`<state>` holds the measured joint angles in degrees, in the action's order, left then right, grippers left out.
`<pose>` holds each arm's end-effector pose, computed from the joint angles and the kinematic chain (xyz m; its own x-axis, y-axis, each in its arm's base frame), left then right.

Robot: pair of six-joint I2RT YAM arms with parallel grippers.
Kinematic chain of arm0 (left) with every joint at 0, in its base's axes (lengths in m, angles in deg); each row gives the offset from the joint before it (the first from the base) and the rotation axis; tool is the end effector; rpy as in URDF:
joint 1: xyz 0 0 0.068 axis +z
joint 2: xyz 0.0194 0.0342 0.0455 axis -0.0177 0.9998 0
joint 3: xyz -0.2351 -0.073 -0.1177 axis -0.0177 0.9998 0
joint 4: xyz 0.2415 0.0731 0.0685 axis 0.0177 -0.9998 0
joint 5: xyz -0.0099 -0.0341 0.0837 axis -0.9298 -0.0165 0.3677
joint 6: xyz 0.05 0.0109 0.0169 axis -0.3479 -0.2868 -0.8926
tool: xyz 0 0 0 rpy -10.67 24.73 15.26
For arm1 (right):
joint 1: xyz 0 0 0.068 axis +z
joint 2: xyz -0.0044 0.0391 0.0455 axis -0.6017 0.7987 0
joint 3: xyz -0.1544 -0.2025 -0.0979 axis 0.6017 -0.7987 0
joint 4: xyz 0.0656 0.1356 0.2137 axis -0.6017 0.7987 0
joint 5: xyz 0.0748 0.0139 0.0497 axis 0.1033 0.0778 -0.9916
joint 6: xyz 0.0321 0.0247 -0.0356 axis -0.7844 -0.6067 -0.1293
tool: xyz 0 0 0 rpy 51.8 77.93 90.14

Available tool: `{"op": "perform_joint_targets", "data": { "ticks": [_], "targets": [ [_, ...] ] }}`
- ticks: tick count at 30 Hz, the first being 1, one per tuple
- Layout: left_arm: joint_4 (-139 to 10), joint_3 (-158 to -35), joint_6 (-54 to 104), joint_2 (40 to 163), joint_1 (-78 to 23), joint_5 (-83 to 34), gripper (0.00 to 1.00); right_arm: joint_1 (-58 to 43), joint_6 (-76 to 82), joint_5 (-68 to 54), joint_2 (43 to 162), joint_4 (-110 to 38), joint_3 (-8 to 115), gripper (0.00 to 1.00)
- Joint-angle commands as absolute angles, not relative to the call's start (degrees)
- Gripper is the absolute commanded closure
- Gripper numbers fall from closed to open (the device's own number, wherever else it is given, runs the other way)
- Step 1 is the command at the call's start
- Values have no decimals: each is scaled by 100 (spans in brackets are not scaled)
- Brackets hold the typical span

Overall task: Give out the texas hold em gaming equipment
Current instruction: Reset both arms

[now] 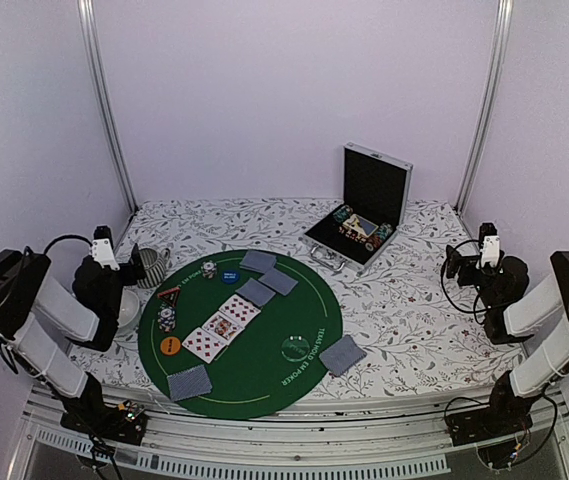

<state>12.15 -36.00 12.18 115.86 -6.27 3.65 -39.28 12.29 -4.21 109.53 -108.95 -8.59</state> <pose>0.2349 -0.0095 0.1521 0.0068 0.0206 -0.9998 -0.2538 0.9671 0.0182 0.2443 -0.0068 0.1550 -0.0282 -0.0451 -0.9986 -0.0474 0.9979 -0.0437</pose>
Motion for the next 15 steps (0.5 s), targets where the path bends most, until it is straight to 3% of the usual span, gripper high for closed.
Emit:
{"op": "perform_joint_targets", "data": {
  "ticks": [1,15],
  "targets": [
    [1240,-3717,1108,11616,-612,299,2,-3938,1154,-702,10991,-10991,-809,1],
    [1255,-3697,1118,11611,-607,299,2,-3946,1156,-701,10993,-10990,-806,1]
  ]
}}
